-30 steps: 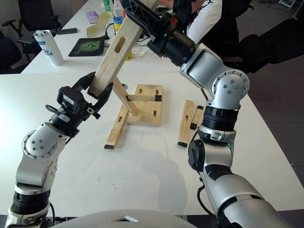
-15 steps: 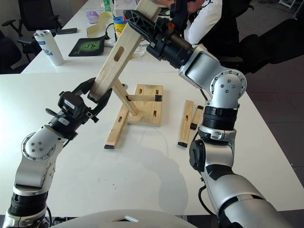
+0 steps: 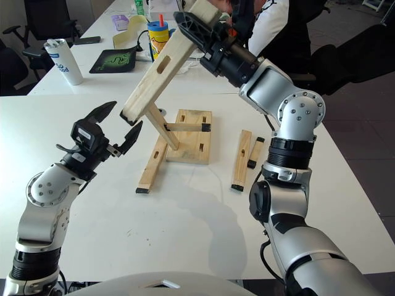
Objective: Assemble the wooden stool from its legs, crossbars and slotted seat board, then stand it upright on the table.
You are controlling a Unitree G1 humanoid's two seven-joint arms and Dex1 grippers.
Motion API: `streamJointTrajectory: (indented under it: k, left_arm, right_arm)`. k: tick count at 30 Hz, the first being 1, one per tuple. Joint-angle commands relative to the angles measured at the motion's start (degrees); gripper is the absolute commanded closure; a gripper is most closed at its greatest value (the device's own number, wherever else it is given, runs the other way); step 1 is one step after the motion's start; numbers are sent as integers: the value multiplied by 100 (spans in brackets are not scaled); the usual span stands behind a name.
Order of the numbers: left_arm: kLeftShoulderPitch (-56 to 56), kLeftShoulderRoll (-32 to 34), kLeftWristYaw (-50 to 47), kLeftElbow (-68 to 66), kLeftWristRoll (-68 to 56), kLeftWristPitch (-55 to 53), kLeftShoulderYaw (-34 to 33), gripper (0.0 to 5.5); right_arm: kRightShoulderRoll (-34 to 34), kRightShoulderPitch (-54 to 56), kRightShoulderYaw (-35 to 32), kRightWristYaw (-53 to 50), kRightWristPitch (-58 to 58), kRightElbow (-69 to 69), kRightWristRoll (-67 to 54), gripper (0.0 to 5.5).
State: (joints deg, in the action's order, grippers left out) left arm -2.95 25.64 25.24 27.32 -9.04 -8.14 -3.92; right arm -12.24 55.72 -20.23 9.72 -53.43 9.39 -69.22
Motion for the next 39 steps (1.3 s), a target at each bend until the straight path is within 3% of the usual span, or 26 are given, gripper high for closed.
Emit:
streamJointTrajectory:
  k: [1, 8, 19, 27, 39]
  left_arm:
    - [111, 2, 78, -349, -27, 24, -7, 183]
    - [-163, 106, -35, -1883, 814, 384, 406, 183]
    - [-1856, -515, -231, -4374, 2050, 1141, 1693, 183]
    - [-2147, -783, -167, -4596, 2272, 1446, 2025, 183]
    - [-2074, -1004, -65, -4206, 2304, 1353, 2178, 183]
  right_arm:
    - [-414, 503, -595, -317, 795, 796, 430, 448]
    - [-726, 486, -790, -614, 1837, 1861, 1499, 448]
    - [-383, -566, -435, -811, 1928, 1029, 2402, 448]
    - [-563, -1338, -222, -930, 1559, 320, 2883, 448]
    - [17, -1755, -700, -1804, 433, -376, 2265, 448]
